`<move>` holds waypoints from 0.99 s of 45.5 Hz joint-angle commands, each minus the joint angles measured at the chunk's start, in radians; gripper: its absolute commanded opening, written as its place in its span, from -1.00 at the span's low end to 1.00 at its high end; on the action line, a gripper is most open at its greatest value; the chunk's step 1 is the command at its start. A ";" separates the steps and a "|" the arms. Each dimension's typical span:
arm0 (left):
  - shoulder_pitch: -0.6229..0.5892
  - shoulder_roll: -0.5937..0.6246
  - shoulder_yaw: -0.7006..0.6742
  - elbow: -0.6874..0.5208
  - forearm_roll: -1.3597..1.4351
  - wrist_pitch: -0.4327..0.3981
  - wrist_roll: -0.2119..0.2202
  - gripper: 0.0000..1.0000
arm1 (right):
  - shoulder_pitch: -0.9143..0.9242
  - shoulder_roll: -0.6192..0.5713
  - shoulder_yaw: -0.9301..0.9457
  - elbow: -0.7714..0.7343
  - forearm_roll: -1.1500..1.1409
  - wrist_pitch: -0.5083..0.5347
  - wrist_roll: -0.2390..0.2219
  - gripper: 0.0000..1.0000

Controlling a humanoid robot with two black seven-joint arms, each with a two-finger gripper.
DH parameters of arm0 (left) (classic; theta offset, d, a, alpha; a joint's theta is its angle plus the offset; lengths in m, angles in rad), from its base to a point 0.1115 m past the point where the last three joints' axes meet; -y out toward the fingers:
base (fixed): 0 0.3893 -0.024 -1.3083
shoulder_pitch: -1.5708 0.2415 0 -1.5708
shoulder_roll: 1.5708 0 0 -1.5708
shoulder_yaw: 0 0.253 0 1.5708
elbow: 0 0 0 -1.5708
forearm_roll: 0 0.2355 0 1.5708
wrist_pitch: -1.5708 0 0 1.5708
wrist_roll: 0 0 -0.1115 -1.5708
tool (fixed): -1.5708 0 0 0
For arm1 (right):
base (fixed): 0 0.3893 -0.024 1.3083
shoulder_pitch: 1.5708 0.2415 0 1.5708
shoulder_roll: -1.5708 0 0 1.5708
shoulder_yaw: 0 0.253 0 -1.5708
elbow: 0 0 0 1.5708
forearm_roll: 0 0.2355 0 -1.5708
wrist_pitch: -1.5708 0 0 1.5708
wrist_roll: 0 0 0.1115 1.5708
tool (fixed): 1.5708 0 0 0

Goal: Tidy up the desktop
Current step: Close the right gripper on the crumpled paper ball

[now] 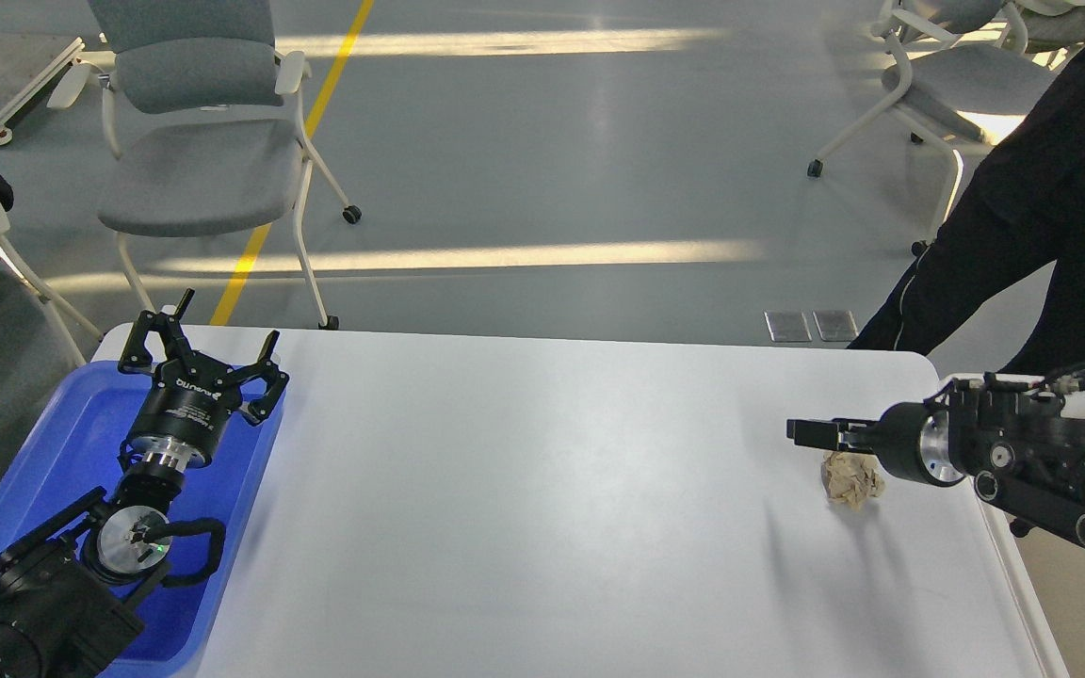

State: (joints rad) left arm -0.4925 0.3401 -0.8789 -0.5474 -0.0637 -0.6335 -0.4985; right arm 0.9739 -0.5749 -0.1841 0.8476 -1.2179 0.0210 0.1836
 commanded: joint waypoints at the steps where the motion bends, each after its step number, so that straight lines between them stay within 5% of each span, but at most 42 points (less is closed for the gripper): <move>1: 0.000 -0.001 0.000 0.000 -0.001 0.000 0.000 1.00 | -0.009 0.029 -0.083 -0.054 -0.026 -0.082 0.000 1.00; 45: 0.000 -0.001 -0.002 0.000 -0.001 0.000 0.000 1.00 | -0.121 0.202 -0.144 -0.335 0.011 -0.154 0.007 1.00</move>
State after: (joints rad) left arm -0.4925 0.3392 -0.8802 -0.5475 -0.0643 -0.6335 -0.4985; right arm 0.8851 -0.4224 -0.3315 0.5927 -1.2138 -0.1248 0.1896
